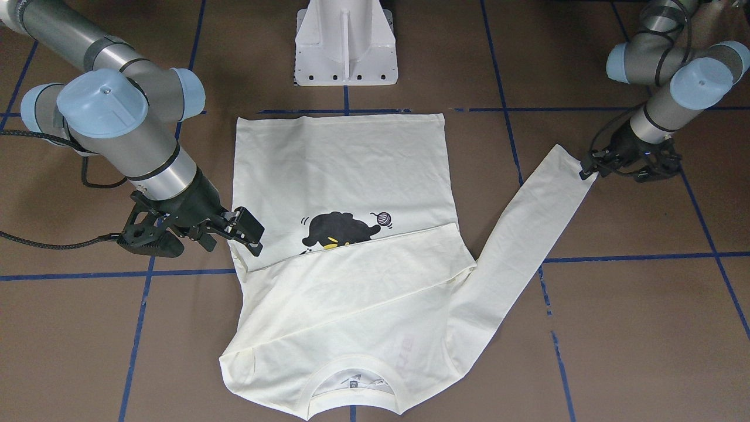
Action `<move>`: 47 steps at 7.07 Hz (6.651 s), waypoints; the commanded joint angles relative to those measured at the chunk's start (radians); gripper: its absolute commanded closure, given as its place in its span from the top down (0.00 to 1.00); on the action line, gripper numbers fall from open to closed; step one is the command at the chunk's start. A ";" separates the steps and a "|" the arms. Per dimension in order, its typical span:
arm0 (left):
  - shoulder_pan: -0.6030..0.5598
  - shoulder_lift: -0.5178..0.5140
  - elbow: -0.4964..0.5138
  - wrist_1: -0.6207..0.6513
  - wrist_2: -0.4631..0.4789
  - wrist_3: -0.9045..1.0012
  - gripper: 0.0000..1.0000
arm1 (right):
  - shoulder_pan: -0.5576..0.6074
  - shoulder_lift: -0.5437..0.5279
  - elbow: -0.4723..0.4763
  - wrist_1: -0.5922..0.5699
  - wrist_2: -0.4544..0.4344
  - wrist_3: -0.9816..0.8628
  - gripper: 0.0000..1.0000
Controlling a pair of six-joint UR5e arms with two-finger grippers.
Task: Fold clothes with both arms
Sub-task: 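Release the sleeve with the right gripper while the left gripper grasps the other cuff, then fold the held sleeve across the chest with the left gripper, then release the sleeve with the left gripper while the right gripper moves to the hem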
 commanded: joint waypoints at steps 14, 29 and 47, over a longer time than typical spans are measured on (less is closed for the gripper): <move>0.141 -1.202 0.344 0.473 0.212 -0.367 0.00 | 0.368 -0.400 0.118 0.006 0.289 -0.668 1.00; 0.117 -0.662 -0.064 0.246 0.208 -0.245 0.70 | -0.502 -0.566 0.398 0.216 -0.403 0.385 0.99; 0.476 -0.354 -0.330 0.250 0.492 -0.652 0.76 | -0.767 -0.543 0.595 -0.179 -0.813 0.610 0.00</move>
